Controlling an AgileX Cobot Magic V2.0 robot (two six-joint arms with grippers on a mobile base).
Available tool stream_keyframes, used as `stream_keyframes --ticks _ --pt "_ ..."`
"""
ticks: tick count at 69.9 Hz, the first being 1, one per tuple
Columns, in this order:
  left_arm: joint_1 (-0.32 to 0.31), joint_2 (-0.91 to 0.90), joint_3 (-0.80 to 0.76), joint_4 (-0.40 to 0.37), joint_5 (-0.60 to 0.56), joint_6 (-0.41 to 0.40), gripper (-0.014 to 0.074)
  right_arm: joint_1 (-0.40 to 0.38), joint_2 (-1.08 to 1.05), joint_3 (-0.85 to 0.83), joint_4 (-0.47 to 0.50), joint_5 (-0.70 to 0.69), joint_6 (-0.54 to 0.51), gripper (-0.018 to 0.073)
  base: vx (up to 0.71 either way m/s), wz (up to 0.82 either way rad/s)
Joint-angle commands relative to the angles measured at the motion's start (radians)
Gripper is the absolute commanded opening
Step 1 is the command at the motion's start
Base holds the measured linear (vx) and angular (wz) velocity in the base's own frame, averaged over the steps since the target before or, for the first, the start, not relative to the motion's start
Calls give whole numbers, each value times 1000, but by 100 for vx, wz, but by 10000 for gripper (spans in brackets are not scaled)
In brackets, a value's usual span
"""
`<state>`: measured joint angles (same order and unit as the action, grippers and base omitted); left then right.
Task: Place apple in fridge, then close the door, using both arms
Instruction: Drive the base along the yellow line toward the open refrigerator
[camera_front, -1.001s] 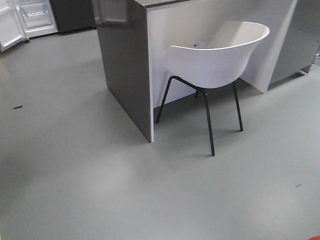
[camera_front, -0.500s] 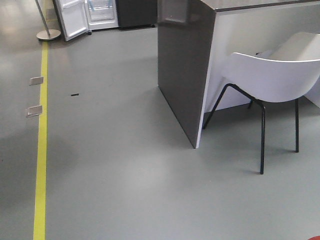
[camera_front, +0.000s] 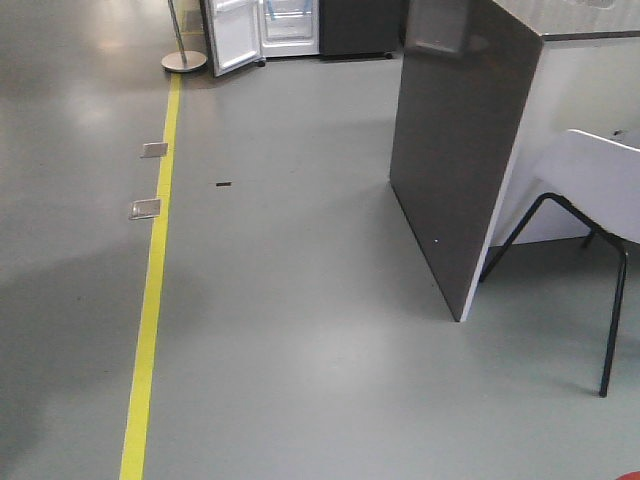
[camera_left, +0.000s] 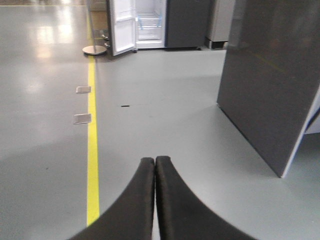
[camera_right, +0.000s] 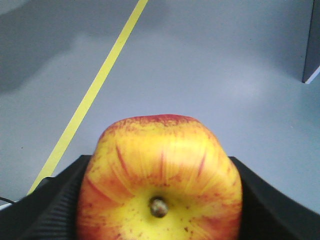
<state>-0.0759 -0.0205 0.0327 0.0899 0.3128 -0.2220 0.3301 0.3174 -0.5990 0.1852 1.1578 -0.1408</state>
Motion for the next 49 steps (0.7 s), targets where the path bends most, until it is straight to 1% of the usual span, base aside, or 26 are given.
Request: stream_keyframes --ticks 1,49 --pt "-4 -5 -31 0 -62 -8 -6 -2 10 -27 8 -62 -3 381 11 30" --pt "-4 -5 -31 0 -62 -8 -6 -2 10 -27 8 -62 -3 381 14 27"
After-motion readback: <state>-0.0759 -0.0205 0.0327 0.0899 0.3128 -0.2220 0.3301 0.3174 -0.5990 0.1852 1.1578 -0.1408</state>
